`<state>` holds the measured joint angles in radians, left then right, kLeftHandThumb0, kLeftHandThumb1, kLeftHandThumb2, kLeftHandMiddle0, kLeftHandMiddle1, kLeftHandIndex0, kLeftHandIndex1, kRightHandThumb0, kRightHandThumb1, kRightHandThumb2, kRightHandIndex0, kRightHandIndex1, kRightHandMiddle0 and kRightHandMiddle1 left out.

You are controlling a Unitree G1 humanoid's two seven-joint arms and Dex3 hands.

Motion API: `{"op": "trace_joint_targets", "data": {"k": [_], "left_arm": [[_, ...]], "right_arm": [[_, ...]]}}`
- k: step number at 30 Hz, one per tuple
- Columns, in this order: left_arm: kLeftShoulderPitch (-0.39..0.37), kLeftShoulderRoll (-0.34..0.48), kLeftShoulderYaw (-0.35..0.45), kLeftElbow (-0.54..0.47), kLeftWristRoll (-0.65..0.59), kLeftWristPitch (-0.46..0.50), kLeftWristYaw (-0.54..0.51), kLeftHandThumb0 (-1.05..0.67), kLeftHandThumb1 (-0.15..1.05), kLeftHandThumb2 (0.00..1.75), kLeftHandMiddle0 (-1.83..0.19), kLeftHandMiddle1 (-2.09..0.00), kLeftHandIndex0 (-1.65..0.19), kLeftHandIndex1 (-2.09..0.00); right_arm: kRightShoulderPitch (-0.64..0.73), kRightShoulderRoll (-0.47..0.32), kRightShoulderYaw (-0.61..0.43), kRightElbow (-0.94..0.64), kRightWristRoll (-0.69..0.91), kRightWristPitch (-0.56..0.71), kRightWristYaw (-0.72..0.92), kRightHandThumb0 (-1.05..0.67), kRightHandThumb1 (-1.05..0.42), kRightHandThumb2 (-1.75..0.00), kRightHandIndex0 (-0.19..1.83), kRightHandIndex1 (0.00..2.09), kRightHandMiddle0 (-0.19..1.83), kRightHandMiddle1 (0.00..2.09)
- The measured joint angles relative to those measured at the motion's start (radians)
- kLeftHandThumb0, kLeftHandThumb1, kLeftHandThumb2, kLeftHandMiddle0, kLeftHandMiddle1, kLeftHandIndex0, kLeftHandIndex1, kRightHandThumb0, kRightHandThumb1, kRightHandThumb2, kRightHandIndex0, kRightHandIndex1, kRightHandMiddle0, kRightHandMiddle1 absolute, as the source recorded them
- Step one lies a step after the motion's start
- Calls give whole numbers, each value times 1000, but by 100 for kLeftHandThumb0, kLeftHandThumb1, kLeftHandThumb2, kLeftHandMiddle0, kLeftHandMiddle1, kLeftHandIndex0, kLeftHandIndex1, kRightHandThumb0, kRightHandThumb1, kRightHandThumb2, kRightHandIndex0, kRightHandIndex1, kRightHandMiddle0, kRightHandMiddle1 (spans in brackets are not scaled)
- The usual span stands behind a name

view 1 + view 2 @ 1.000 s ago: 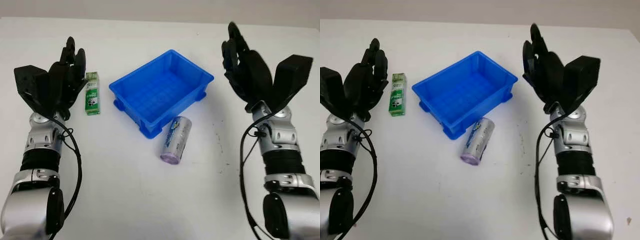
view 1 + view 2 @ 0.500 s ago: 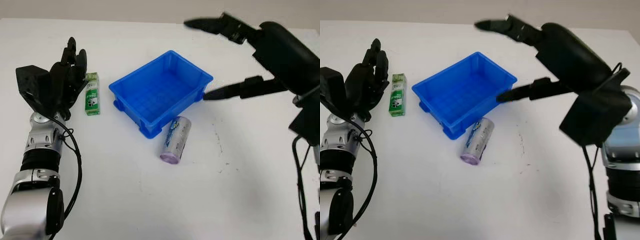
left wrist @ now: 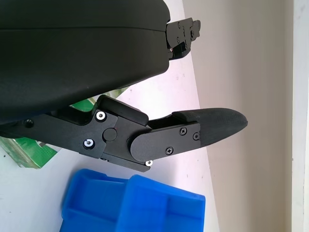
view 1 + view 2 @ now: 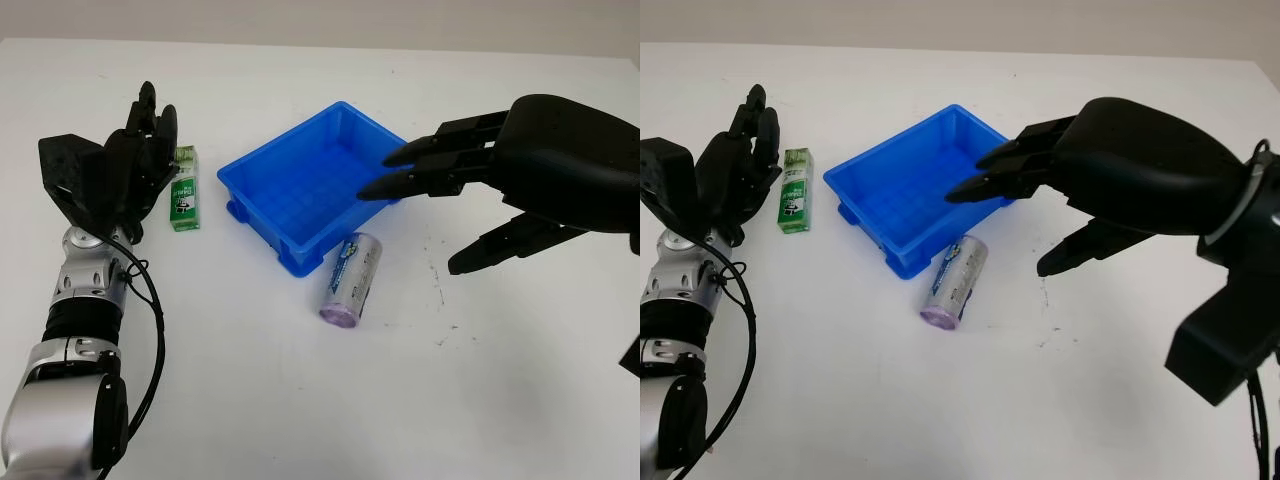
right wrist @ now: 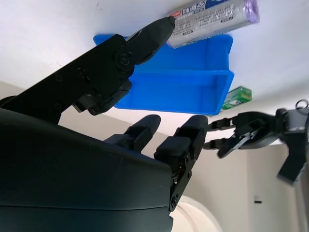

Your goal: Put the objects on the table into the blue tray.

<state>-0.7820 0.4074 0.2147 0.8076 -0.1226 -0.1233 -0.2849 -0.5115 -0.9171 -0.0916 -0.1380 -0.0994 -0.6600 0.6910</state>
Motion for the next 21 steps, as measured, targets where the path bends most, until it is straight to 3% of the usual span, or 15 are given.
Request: {"op": "trace_joint_targets", "data": {"k": [10, 21], "left_arm": [[-5, -1, 0, 0, 0, 0, 1, -78, 105, 62, 19, 0, 19, 0], [-5, -1, -2, 0, 4, -4, 13, -78, 105, 63, 19, 0, 19, 0]], "right_arm": [[14, 2, 47, -26, 4, -26, 19, -40, -64, -6, 73, 15, 78, 8], [-9, 32, 120, 56, -39, -117, 4, -39, -71, -6, 77, 15, 80, 8]]}}
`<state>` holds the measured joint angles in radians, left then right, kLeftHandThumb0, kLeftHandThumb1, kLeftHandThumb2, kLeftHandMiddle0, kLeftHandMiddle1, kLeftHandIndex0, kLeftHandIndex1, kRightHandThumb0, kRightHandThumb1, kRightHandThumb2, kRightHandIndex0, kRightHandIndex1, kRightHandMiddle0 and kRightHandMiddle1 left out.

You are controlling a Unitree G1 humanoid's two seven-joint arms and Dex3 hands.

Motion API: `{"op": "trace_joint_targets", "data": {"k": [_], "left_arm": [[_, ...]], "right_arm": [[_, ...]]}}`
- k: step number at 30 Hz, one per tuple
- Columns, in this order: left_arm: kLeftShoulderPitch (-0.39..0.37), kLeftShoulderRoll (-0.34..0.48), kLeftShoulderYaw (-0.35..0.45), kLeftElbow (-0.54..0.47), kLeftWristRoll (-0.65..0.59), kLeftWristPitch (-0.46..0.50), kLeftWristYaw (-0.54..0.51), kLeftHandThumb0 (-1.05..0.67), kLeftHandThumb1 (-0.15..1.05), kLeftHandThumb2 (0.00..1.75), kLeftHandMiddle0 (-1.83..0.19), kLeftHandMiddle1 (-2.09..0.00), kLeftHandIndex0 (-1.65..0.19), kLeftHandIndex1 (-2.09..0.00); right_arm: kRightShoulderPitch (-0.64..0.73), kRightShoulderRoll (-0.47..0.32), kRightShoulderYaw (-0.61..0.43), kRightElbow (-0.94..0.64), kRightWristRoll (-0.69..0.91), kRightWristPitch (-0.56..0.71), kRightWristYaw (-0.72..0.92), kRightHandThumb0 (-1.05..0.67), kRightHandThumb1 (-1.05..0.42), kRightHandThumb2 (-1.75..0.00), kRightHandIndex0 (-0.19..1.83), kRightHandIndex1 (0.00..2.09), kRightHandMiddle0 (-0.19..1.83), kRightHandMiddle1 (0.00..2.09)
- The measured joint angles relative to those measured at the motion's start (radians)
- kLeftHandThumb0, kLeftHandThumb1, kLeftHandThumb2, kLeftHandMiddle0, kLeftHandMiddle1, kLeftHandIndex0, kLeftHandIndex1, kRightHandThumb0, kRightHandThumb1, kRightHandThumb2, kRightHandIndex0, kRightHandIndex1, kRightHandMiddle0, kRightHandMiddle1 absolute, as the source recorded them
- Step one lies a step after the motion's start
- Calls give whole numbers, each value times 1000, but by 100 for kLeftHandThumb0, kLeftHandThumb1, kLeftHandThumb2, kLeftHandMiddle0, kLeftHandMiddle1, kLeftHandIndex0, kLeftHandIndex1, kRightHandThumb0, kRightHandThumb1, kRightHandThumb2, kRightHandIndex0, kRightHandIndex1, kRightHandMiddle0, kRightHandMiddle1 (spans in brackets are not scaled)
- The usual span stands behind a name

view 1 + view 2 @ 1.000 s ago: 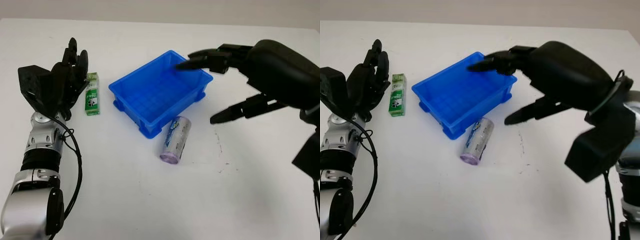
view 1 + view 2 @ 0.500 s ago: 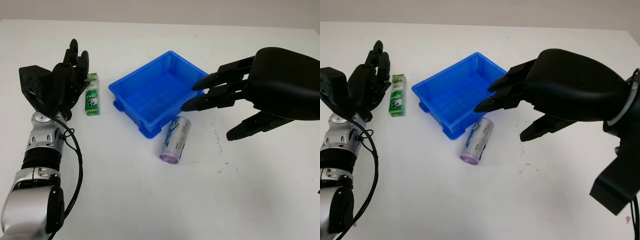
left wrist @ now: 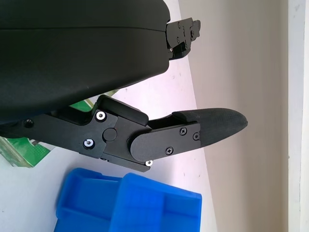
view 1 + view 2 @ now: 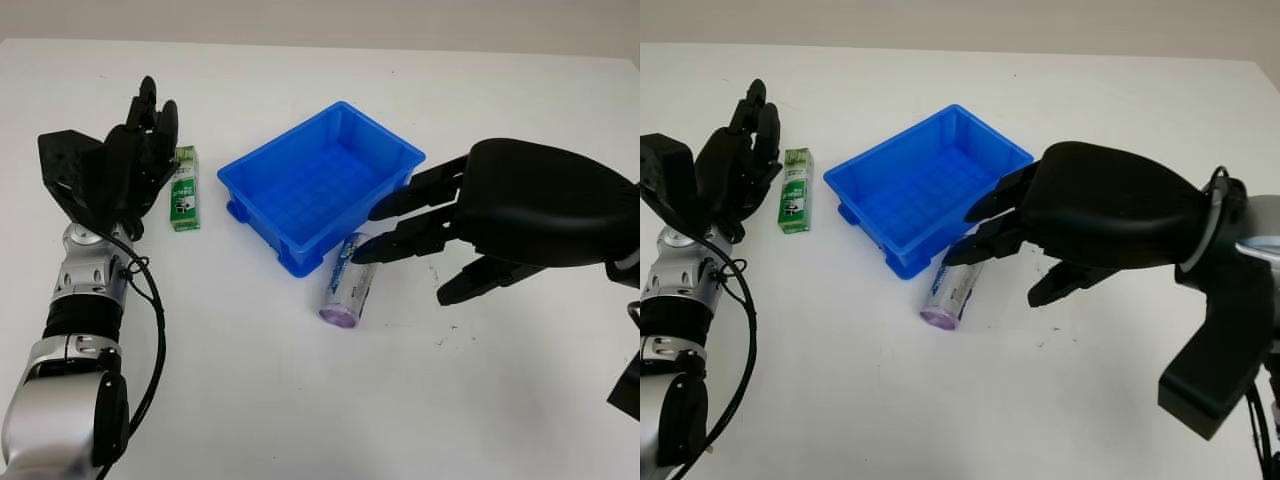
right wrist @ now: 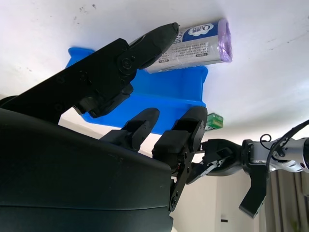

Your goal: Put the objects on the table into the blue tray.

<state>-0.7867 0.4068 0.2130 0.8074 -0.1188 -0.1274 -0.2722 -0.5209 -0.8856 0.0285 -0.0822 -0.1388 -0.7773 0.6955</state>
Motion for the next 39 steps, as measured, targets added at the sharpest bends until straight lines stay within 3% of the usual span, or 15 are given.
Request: {"op": "trace_joint_targets", "data": {"k": [15, 28, 29, 31, 32, 39], "left_arm": [[0, 0, 0, 0, 6, -9, 4, -77, 105, 63, 19, 0, 19, 0], [5, -2, 0, -21, 5, -5, 13, -76, 105, 65, 19, 0, 19, 0], [6, -2, 0, -26, 5, -3, 14, -76, 105, 65, 19, 0, 19, 0], [9, -4, 0, -33, 5, 2, 18, -76, 105, 65, 19, 0, 19, 0], [12, -5, 0, -37, 5, 3, 20, -76, 105, 65, 19, 0, 19, 0], [20, -11, 0, -44, 4, 10, 25, -76, 105, 64, 19, 0, 19, 0]], "right_arm": [[-24, 53, 48, 65, 0, -2, -6, -38, -68, -5, 78, 16, 81, 9], [-44, 115, 100, 200, -5, -100, -33, -41, -70, -5, 78, 20, 79, 16], [-44, 118, 105, 208, -5, -105, -33, -41, -69, -5, 78, 21, 75, 23], [-46, 125, 113, 222, -11, -120, -34, -41, -67, -5, 74, 30, 54, 63], [-47, 126, 116, 227, -17, -126, -34, -41, -68, -6, 72, 33, 49, 71], [-69, 132, 134, 252, -52, -130, -37, -37, -67, -5, 70, 38, 47, 73]]}}
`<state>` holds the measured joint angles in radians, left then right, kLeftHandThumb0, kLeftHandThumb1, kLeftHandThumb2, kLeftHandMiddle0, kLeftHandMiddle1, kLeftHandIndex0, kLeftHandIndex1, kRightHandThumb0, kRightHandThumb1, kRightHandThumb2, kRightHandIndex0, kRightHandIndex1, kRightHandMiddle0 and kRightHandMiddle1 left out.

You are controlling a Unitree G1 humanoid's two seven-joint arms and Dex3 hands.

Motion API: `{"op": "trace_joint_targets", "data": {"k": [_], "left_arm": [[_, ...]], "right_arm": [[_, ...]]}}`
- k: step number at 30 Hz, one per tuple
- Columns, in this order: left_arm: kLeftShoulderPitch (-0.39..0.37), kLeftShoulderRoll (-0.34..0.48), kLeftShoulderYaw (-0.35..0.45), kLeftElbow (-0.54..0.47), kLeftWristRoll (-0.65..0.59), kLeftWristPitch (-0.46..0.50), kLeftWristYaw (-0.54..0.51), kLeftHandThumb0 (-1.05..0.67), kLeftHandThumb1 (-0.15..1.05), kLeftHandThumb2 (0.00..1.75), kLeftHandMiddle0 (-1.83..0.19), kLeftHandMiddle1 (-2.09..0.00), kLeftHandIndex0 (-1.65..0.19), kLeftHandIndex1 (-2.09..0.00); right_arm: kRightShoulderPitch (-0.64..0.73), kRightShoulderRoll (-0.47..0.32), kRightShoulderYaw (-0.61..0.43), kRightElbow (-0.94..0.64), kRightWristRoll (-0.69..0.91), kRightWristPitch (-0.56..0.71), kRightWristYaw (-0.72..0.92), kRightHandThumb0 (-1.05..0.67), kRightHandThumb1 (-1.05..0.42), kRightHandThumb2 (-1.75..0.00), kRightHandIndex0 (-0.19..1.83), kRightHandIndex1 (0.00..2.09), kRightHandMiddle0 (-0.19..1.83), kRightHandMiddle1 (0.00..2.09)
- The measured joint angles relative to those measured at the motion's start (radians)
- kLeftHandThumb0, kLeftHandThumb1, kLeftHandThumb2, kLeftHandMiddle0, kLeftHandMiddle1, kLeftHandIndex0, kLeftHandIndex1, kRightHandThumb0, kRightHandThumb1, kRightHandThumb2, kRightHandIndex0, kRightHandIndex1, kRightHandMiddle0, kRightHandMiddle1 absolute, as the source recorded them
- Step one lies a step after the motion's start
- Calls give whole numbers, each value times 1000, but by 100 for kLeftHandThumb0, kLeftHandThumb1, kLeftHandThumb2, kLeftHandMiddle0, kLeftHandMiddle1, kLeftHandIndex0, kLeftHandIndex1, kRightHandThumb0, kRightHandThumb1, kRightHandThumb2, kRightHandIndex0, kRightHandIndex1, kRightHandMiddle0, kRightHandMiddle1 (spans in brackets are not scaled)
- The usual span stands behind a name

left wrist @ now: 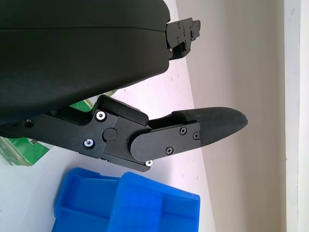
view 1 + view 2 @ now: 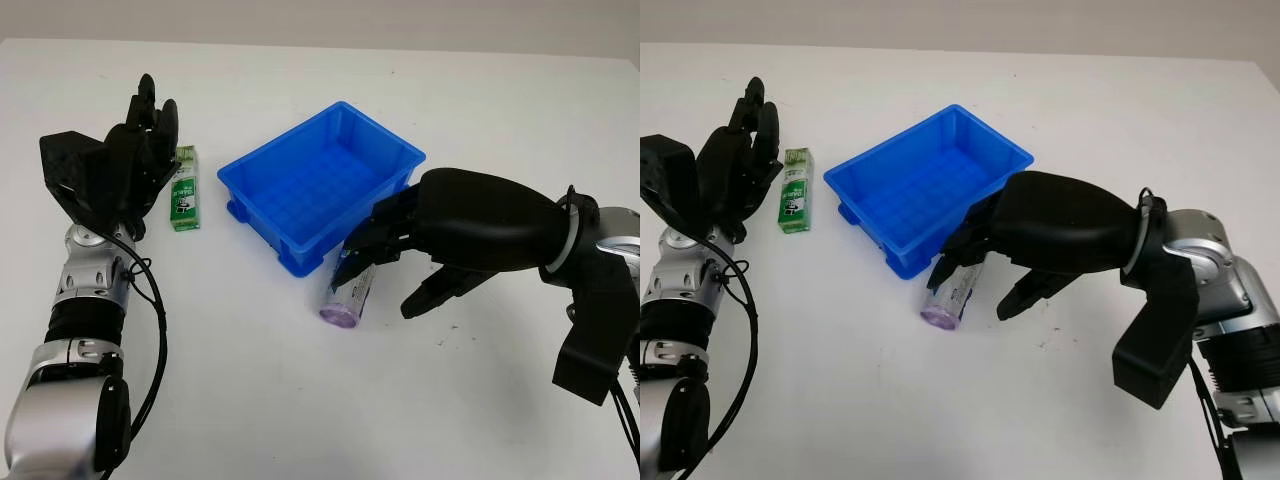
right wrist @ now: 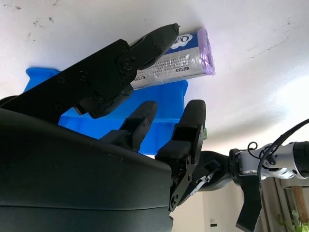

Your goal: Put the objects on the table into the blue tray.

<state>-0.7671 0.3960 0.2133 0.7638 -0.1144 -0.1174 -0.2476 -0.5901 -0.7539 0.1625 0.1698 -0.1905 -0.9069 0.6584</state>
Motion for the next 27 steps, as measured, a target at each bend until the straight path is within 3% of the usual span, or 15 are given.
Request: {"op": "trace_joint_targets", "data": {"k": [18, 27], "left_arm": [[20, -1, 1, -1, -9, -1, -3, -76, 105, 63, 19, 0, 19, 0], [24, -2, 1, -6, -8, -1, -1, -77, 105, 62, 19, 0, 19, 0]], "right_arm": [[-51, 52, 64, 126, -157, -34, -73, -30, -65, -6, 58, 45, 49, 54], [-77, 77, 79, 236, -238, -123, -186, -29, -69, -6, 53, 56, 50, 52]]}}
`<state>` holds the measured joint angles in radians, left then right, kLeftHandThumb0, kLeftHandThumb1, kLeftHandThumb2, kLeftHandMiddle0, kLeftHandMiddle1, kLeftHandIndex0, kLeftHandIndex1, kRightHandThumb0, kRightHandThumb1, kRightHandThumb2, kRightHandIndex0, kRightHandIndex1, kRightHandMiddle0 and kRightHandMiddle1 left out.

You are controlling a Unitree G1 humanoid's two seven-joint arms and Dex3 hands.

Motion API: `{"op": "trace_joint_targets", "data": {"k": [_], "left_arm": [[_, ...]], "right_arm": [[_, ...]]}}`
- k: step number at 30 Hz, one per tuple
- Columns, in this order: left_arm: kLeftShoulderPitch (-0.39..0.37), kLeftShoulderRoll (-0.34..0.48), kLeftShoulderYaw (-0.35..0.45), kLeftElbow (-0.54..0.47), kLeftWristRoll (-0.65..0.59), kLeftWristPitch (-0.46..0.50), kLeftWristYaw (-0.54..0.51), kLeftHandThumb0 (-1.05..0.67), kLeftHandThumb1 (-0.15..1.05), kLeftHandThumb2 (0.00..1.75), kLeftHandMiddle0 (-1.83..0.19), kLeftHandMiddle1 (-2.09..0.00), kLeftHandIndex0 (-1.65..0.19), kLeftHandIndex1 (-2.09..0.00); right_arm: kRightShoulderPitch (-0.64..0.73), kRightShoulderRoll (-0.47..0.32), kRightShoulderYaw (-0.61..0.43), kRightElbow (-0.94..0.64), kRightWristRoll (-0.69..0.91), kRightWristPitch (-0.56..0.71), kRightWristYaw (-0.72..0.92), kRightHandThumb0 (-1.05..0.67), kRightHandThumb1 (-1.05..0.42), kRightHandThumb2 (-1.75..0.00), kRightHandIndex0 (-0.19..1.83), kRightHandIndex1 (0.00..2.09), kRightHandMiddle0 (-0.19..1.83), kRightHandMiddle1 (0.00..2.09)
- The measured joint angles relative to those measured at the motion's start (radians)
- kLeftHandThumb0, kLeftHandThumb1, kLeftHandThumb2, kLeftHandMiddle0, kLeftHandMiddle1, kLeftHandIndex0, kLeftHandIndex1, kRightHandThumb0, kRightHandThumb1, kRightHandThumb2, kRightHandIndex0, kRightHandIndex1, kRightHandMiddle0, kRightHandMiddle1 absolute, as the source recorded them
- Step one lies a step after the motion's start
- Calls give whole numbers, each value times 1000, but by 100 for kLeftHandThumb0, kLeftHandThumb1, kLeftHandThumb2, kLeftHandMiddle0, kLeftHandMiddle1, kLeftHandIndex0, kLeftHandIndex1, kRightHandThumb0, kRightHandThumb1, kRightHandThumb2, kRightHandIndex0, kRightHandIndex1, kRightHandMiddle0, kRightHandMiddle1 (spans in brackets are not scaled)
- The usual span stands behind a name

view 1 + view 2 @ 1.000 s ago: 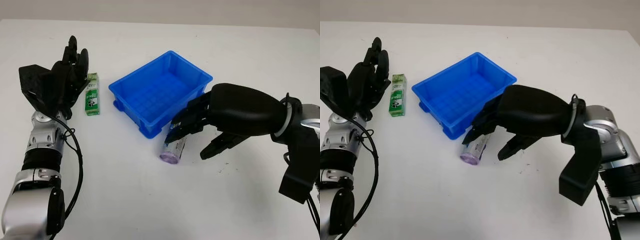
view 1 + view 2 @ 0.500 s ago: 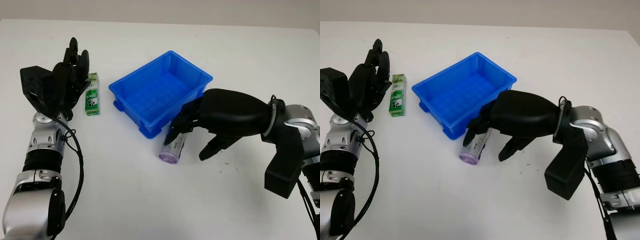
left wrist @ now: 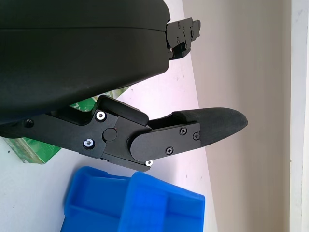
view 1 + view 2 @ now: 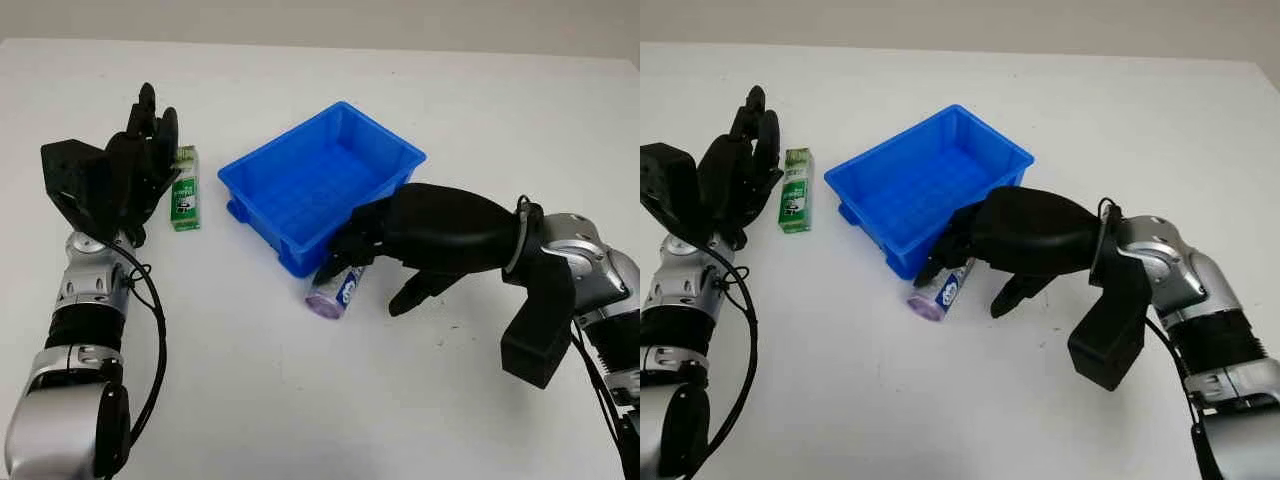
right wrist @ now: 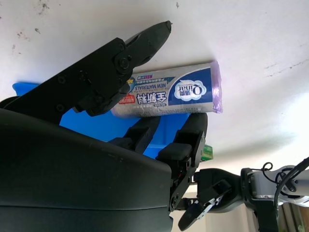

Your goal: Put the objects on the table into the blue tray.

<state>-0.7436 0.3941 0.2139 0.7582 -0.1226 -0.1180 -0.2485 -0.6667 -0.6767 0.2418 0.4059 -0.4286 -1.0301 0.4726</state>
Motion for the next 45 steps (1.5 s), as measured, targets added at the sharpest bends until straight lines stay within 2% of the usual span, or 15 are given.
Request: {"op": "trace_joint_targets", "data": {"k": [4, 6, 8, 11, 13, 14, 15, 17, 23, 27, 28, 32, 36, 41, 45], "left_arm": [[0, -1, 0, 0, 0, 0, 1, -78, 105, 61, 19, 0, 19, 0], [0, -2, 0, 0, 0, 0, 1, -78, 105, 61, 19, 0, 19, 0], [0, -3, 0, 0, 0, 0, 1, -77, 105, 61, 19, 0, 19, 0], [0, -3, 0, 0, 0, 0, 1, -77, 105, 62, 19, 0, 19, 0], [0, -2, 0, 0, 0, 0, 1, -77, 105, 61, 19, 0, 19, 0], [0, -3, 0, 0, 0, 0, 1, -77, 105, 61, 19, 0, 19, 0], [0, -3, 0, 0, 0, 0, 1, -77, 105, 61, 19, 0, 19, 0], [0, -3, 0, 0, 0, 0, 1, -78, 105, 60, 19, 0, 19, 0], [0, -3, 0, 0, 0, 0, 3, -77, 105, 60, 19, 0, 19, 0], [0, -3, 0, 0, 0, 0, 7, -77, 105, 60, 19, 0, 19, 0], [0, -3, 0, 0, 0, 0, 7, -77, 105, 60, 19, 0, 19, 0], [0, -3, 0, 0, 1, 0, 8, -78, 105, 60, 19, 0, 19, 0], [0, -3, -1, 1, 1, 0, 7, -77, 105, 60, 19, 0, 19, 0], [0, -2, -1, 3, 1, 0, -1, -77, 105, 61, 19, 0, 19, 0], [0, -2, -1, 7, 1, 0, -1, -77, 105, 61, 19, 0, 19, 0]], "right_arm": [[-8, 15, -1, 39, -86, -50, -107, -29, -73, -6, 56, 87, 62, 64], [-10, 27, -4, 64, -133, -78, -179, -28, -77, -6, 64, 105, 71, 72], [-13, 35, -6, 85, -178, -100, -245, -28, -81, -6, 68, 136, 75, 88], [-24, 40, -5, 102, -240, -124, -327, -35, -82, -5, 78, 161, 82, 100], [-27, 40, -2, 102, -280, -132, -369, -41, -84, -6, 83, 165, 83, 107], [-28, 40, -1, 102, -296, -132, -386, -43, -85, -6, 85, 166, 83, 116], [-29, 40, 1, 101, -310, -132, -400, -47, -88, -6, 89, 168, 81, 136], [-29, 40, 3, 94, -342, -130, -430, -52, -92, -6, 96, 168, 82, 151], [-27, 36, 16, 52, -376, -100, -460, -59, -99, -6, 135, 157, 96, 138], [-21, 32, 20, 29, -372, -83, -449, -57, -98, -5, 144, 155, 104, 135], [-18, 31, 21, 24, -360, -76, -437, -54, -97, -5, 144, 157, 103, 145], [6, 29, 32, 3, -238, -37, -346, -47, -98, -6, 143, 166, 102, 169], [48, 29, 59, -56, 58, 73, -165, -39, -104, -6, 133, 199, 90, 202], [63, 32, 48, -258, 453, 401, 84, -34, -105, -22, 151, 209, 110, 209], [59, 45, -9, -377, 600, 639, 159, -33, -105, -26, 161, 209, 113, 209]]}}
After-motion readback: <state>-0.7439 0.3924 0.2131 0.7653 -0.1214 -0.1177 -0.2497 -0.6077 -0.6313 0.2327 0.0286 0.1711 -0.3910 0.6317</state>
